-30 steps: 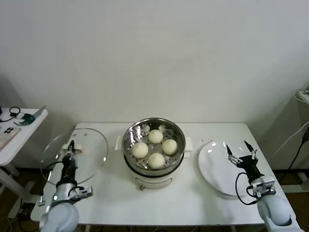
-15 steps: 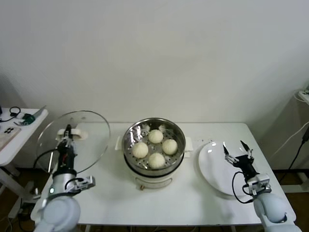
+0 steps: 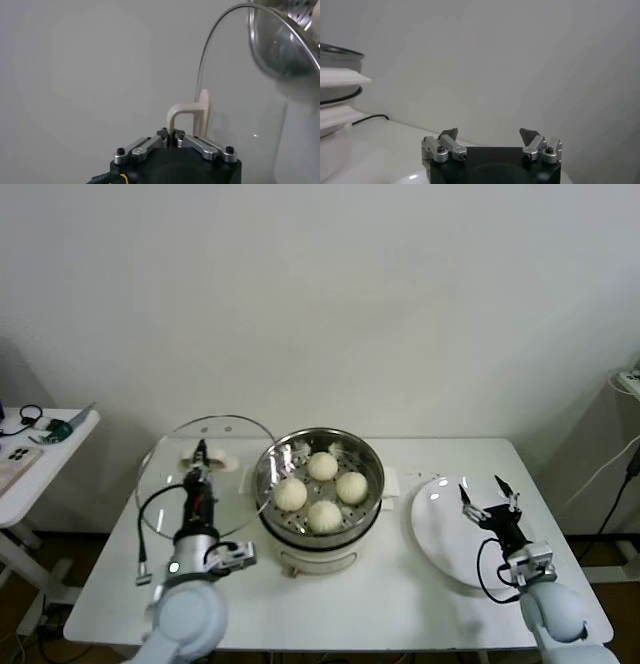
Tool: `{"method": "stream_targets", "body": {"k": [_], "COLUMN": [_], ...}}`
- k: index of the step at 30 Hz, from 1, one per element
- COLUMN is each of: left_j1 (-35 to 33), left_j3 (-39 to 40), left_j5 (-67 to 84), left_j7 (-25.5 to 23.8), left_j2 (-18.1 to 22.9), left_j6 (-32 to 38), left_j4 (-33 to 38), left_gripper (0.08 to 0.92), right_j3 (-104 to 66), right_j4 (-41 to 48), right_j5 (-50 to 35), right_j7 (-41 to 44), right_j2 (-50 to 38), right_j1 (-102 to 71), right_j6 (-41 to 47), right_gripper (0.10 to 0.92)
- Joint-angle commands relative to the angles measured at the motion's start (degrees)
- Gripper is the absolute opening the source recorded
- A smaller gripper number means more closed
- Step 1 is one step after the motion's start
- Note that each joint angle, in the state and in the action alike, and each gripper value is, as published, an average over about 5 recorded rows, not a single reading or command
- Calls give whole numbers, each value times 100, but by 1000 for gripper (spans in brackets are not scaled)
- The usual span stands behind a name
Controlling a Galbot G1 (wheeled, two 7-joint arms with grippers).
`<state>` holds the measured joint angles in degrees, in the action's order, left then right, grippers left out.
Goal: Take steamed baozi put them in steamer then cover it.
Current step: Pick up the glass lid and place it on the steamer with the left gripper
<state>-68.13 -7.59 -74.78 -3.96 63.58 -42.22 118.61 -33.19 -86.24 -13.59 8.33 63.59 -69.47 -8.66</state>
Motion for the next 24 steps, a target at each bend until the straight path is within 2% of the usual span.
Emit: {"method": "stream_targets", "body": {"k": [1, 8, 16, 24], "left_j1": [1050, 1613, 1563, 1597], "left_j3": [1162, 1572, 1630, 1748], "left_j5": [-606, -830, -1158, -1142], "left_j7": [-614, -901, -1043, -996], "left_j2": [719, 1035, 1618, 1751], "left_j6": [-278, -278, -278, -278], "left_j4": [-574, -887, -1081, -1293], "left_gripper": [149, 149, 149, 149], "right_j3": [-82, -190, -284, -360], "right_j4": [70, 133, 203, 277], "right_j5": [21, 102, 156, 192], "right_j7": [6, 6, 11, 24], "right_j2": [-4, 25, 28, 36], "right_j1": [3, -44, -78, -114], "right_j6": [-12, -36, -71, -116], "right_gripper": [823, 823, 823, 823]}}
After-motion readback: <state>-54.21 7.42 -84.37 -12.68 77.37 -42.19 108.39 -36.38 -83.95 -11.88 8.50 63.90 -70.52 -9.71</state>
